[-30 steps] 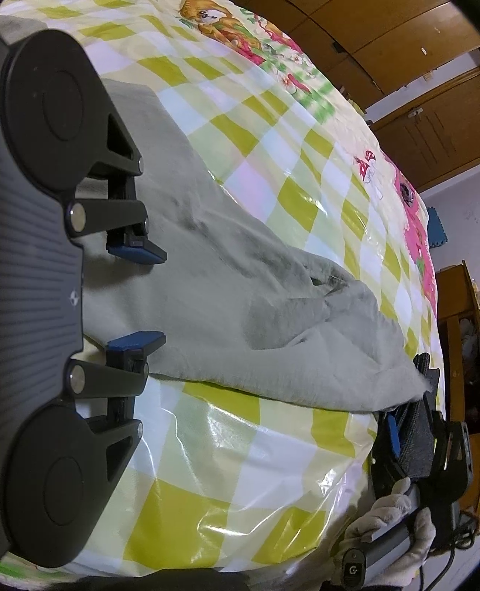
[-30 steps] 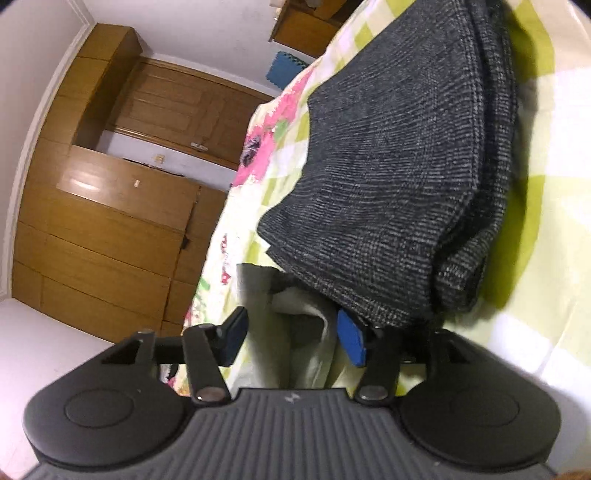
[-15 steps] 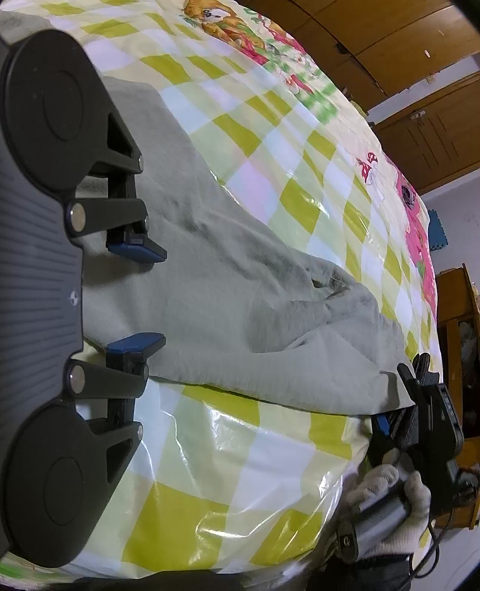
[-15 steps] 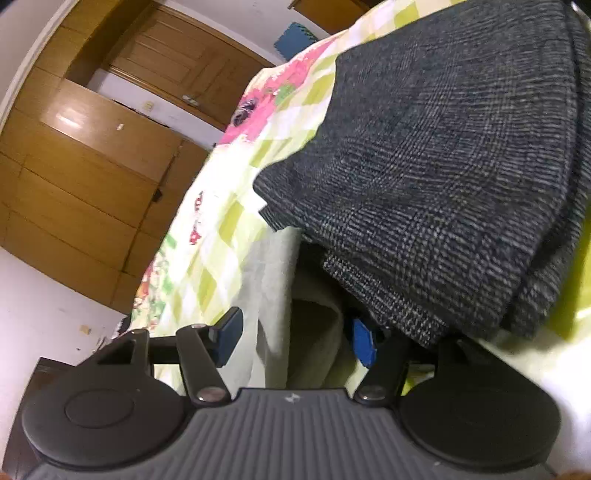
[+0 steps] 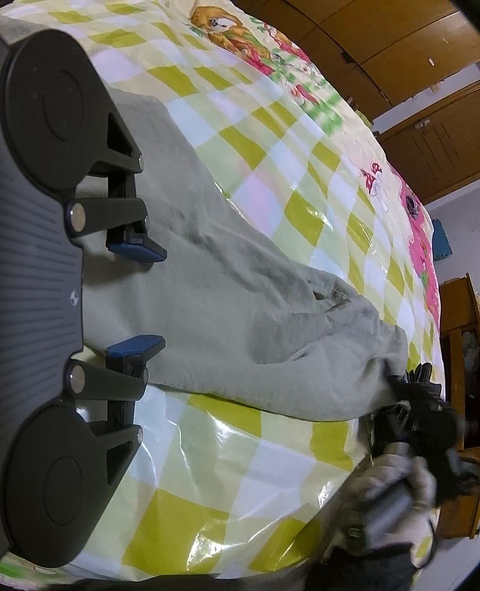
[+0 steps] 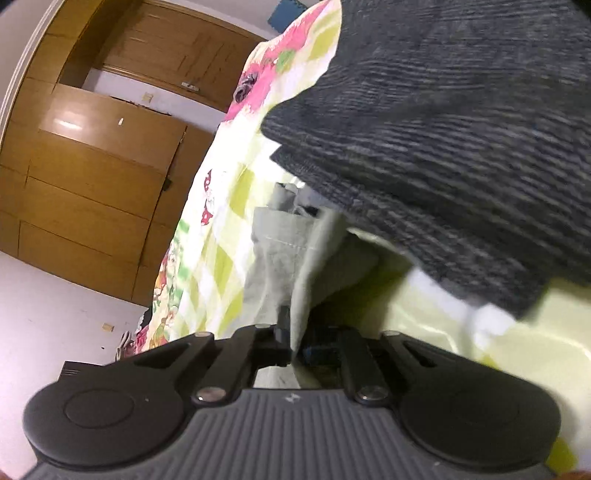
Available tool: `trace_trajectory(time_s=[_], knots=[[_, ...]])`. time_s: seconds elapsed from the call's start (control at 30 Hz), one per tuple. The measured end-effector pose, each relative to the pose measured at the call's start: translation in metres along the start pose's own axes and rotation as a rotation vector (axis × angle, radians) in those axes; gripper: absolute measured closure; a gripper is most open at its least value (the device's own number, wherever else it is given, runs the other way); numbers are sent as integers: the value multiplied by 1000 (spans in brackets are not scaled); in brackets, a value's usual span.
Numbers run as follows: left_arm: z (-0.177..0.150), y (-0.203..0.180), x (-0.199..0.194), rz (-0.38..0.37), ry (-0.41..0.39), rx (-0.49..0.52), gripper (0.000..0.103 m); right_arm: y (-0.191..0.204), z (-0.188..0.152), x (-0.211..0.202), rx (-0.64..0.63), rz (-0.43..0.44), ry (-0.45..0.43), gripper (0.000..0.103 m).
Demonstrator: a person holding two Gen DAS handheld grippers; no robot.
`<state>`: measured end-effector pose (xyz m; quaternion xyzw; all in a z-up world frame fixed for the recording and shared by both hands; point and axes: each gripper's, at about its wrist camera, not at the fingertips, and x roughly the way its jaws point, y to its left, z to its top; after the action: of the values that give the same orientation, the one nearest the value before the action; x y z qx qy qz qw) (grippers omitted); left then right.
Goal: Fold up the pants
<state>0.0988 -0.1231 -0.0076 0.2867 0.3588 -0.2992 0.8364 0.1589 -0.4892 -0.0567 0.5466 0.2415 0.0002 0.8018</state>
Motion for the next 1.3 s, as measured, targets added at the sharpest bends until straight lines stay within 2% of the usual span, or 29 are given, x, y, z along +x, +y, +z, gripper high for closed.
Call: trace_trajectory(time_s=[0.13,0.17,0.23,0.27,0.3,0.37,0.4,0.43,0.5,0.6,0.63,0.67,0.73,0.8,0.83,0.9,0.93,1.0,1.03,1.1,1.2,1.3], knots=[[1,3,-10,17,-35,-12,46,39,7,-64,10,201,-104,99],[1,3,-14,22,-51,-23,44,50,6,-84,-30,232,-136,99],[0,4,-15,34,-65,-49,39,62,1,-113,-101,230,-197,99],[-1,3,-12,38,-60,-53,39,58,0,-118,-113,198,-213,99],[-2,2,-8,42,-47,-54,39,48,1,-114,-119,124,-205,99],[-6,-4,-1,48,-28,-39,39,16,6,-99,-6,-58,-121,98],[-7,-6,-3,57,-32,-28,39,8,3,-102,27,-66,-112,98],[-8,-7,-6,58,-36,-23,39,10,-1,-109,2,-49,-127,99],[-12,-4,-10,37,-40,-40,38,22,-6,-123,-108,-105,-192,97],[-15,0,-9,43,-42,-45,38,29,4,-120,-220,-369,-170,94],[-15,2,-10,46,-46,-57,38,36,4,-119,-290,-422,-169,92],[-16,4,-10,43,-49,-72,38,43,1,-118,-341,-441,-167,88],[-18,7,-11,40,-58,-89,38,61,-4,-124,-425,-482,-206,75],[-19,8,-12,37,-64,-87,38,83,-14,-127,-551,-521,-246,74],[-20,10,-13,36,-67,-84,38,93,-20,-131,-617,-548,-258,65],[-23,12,-15,41,-72,-79,38,101,-27,-143,-663,-569,-274,60],[-23,14,-16,43,-76,-77,38,105,-29,-153,-692,-550,-268,60],[-21,18,-19,43,-91,-79,38,119,-39,-144,-820,-480,-189,60],[-18,20,-20,45,-100,-74,38,127,-44,-127,-890,-445,-92,62],[-11,22,-20,55,-122,-47,38,140,-52,-90,-996,-390,41,62],[4,25,-15,62,-140,8,38,144,-58,-33,-1189,-382,252,62],[21,28,2,41,-143,64,37,143,-56,9,-1348,-392,398,60]])
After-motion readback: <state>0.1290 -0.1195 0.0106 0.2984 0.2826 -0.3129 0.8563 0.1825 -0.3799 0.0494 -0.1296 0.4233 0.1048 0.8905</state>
